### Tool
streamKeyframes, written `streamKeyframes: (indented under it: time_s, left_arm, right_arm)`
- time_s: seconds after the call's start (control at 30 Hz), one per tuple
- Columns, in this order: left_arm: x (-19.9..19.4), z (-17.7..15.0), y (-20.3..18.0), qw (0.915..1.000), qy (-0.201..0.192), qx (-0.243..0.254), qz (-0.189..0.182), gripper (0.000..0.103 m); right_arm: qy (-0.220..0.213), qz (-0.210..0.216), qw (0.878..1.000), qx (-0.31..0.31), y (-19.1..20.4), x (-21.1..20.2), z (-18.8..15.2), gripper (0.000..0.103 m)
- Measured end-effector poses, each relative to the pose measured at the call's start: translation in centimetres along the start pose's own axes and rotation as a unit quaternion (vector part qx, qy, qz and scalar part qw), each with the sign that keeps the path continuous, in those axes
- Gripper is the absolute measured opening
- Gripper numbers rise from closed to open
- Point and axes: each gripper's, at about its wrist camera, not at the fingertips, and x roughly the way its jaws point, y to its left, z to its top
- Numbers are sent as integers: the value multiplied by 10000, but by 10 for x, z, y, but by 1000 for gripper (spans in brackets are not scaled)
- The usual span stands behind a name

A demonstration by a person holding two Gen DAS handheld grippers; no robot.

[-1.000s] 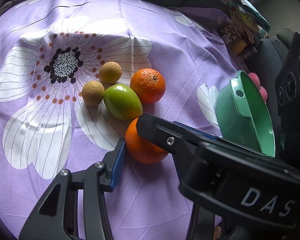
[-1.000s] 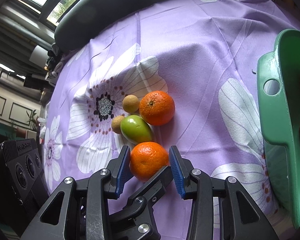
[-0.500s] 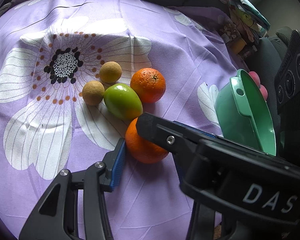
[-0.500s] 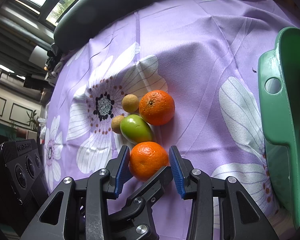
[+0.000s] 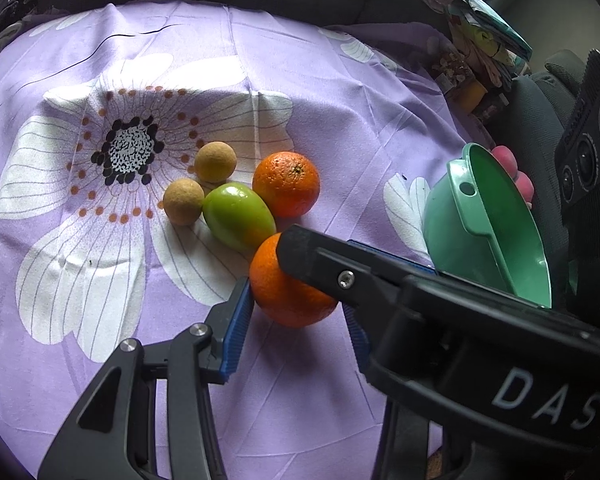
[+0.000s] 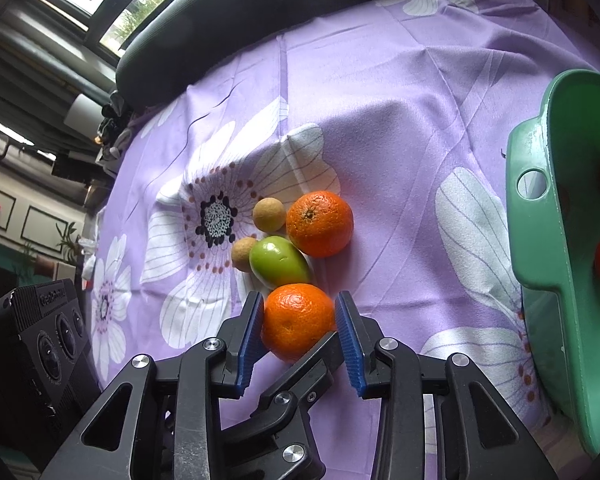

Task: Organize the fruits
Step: 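Carry the orange into the green bowl and open the right gripper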

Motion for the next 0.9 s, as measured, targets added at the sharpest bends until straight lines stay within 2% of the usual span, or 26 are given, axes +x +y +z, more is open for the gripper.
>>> streamKeyframes:
  time_s: [0.17, 0.57, 0.73, 0.9]
  left_arm:
    - [-7, 2, -9, 9998, -183, 106, -38, 45]
    - [-26, 10, -53, 9956, -689, 603, -222, 45]
    - [-30, 16, -84, 9908, -817, 1035, -292, 45]
    - [-25, 22, -121, 9832, -749, 1604, -454, 45]
  right_arm:
    - [-200, 10, 9998, -43, 0, -14, 0, 40]
    - [-1019, 84, 9947, 49, -11, -68, 0, 40]
    - [-1482, 84, 9887, 215, -23, -96, -1, 40]
    - [-1919, 78, 9796, 591, -47, -123, -4, 40]
